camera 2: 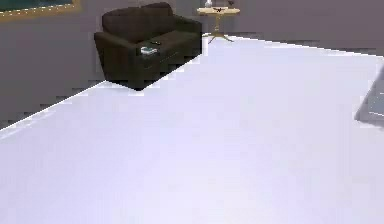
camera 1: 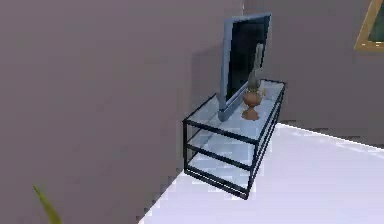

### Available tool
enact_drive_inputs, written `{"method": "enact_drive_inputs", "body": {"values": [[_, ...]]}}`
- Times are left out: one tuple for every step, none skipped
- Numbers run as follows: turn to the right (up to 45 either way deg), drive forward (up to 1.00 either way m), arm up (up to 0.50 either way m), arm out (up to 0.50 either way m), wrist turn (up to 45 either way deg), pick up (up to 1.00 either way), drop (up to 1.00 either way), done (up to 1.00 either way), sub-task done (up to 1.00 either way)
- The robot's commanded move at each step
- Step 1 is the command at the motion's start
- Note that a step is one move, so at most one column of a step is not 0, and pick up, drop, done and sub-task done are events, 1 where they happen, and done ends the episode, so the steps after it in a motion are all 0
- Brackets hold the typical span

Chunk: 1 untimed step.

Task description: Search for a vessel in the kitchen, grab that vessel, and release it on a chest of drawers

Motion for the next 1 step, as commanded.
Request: {"method": "enact_drive_inputs", "body": {"values": [[45.0,0.00,0.00,0.00,0.0,0.00,0.00,0.00,0.00]]}}
